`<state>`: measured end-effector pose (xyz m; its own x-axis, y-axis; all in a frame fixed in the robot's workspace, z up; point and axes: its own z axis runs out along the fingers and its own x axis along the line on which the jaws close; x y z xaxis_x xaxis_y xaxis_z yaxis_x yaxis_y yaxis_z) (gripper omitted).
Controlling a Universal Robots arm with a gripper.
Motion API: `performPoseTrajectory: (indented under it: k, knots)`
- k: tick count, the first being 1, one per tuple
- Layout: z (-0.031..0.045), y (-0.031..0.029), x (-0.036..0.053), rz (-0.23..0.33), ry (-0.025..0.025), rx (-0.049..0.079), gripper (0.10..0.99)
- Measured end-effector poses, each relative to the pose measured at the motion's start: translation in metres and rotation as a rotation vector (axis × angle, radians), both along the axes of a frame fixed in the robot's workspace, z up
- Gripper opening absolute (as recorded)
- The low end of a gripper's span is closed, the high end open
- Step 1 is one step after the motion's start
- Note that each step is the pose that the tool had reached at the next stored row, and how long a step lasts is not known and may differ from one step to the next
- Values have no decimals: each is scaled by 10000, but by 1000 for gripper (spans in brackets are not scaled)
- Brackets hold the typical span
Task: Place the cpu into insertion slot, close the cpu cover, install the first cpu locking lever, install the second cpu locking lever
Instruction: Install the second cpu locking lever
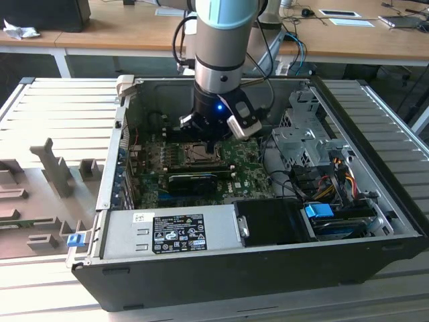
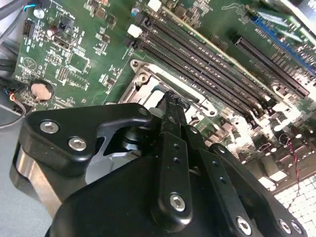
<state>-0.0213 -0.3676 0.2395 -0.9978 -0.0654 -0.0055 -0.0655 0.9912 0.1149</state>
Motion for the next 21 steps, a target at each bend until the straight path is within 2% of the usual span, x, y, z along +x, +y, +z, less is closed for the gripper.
performPoseTrajectory:
  k: [3, 6, 12, 21]
  knots:
    - [-1, -68, 0, 2, -1, 11, 106]
    - [-15, -106, -21, 87, -1, 39, 106]
    - [-39, -126, -208, 167, -2, 154, 106]
    - [-60, -127, -241, 173, -2, 165, 106]
